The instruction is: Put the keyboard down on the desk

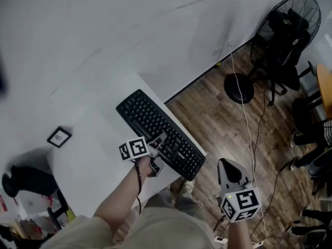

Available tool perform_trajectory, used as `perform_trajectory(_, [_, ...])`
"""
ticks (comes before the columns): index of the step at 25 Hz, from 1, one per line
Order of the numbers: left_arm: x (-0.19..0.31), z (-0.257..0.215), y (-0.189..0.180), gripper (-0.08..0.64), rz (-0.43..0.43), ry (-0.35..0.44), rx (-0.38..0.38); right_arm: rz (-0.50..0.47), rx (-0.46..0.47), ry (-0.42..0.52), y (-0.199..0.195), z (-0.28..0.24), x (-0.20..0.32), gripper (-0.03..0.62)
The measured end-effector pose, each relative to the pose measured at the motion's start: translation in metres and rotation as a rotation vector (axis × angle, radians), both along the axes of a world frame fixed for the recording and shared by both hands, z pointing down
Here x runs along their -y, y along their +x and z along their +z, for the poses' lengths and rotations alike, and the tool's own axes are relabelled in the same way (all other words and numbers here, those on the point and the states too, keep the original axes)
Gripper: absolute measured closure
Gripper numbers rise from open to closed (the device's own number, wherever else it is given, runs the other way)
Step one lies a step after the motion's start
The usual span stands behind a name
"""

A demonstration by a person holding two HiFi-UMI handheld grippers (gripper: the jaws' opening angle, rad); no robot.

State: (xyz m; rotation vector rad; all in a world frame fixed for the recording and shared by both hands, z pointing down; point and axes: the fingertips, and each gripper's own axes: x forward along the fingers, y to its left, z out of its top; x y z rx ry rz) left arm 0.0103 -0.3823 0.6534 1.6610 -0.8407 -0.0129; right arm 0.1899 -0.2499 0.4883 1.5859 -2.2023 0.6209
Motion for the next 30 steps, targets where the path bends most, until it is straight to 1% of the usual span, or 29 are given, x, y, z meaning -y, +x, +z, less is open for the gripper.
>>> perform_trajectory(5, [0.009,0.023,-0.003,0.455,0.005,-0.035,-0.006,0.006,0.004,-0.036,-0.005,0.012,0.000,0.568])
perform_trajectory(9, [0.017,0.054,-0.022,0.430,-0.032,-0.105,0.008,0.008,-0.007,-0.070,-0.016,0.028,0.007,0.568])
perform_trajectory(10, [0.018,0.058,-0.025,0.426,-0.041,-0.112,0.008,0.010,-0.005,-0.077,-0.016,0.031,0.007,0.568])
perform_trajectory(12, [0.019,0.058,-0.027,0.423,-0.041,-0.083,0.031,0.007,-0.001,-0.085,-0.017,0.035,0.008,0.568])
perform_trajectory(15, [0.024,0.056,-0.029,0.403,-0.003,-0.019,0.126,-0.002,0.000,-0.093,-0.019,0.040,0.010,0.568])
perform_trajectory(16, [0.026,0.058,-0.030,0.386,0.016,-0.004,0.172,-0.005,-0.001,-0.096,-0.019,0.042,0.011,0.568])
perform_trajectory(18, [0.029,0.064,-0.032,0.323,0.047,0.005,0.250,-0.010,-0.002,-0.101,-0.021,0.045,0.015,0.568])
perform_trajectory(20, [0.029,0.068,-0.036,0.296,0.053,-0.001,0.300,-0.014,-0.003,-0.103,-0.022,0.048,0.018,0.568])
perform_trajectory(23, [0.028,0.075,-0.045,0.216,0.039,0.002,0.405,-0.021,-0.002,-0.108,-0.022,0.051,0.022,0.568])
perform_trajectory(25, [0.026,0.079,-0.052,0.174,0.022,-0.015,0.464,-0.024,0.001,-0.110,-0.022,0.053,0.023,0.568])
perform_trajectory(30, [0.022,0.087,-0.067,0.120,-0.029,-0.078,0.568,0.012,0.002,-0.079,-0.015,0.049,0.027,0.568])
